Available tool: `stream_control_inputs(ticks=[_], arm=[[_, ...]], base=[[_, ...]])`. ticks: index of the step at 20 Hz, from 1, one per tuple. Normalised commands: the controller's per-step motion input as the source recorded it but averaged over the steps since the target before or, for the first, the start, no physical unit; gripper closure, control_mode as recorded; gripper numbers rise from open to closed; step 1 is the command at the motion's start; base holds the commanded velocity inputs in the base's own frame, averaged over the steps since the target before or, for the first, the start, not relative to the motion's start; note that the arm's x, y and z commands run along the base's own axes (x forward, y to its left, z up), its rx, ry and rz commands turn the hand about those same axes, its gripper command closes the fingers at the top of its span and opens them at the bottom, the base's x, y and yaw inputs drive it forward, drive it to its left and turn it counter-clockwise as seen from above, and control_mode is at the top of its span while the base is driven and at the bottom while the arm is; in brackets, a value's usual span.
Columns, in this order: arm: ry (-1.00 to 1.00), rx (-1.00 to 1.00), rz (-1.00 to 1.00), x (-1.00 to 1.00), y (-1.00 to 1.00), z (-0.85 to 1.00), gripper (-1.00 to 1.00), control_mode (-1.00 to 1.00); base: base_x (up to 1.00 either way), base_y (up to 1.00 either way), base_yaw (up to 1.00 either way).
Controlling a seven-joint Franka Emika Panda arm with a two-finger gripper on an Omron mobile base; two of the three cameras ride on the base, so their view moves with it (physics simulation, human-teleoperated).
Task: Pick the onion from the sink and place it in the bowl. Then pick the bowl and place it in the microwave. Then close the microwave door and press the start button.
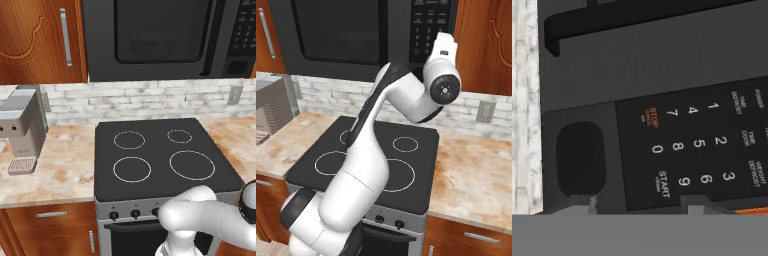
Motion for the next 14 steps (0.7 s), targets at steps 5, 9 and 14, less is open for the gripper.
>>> stream_control_inputs(ticks=[5, 9, 14], arm=[[0.00, 0.00, 0.00, 0.57, -0.06, 0.12, 1.00, -1.00], [0.00, 0.00, 0.00, 0.48, -0.09, 0.13, 1.00, -1.00], [0.00, 0.00, 0.00, 0.17, -0.23, 0.20, 1.00, -1.00]], base=[[0.00, 0.00, 0.00], [0.00, 0.00, 0.00], [0.00, 0.00, 0.00]])
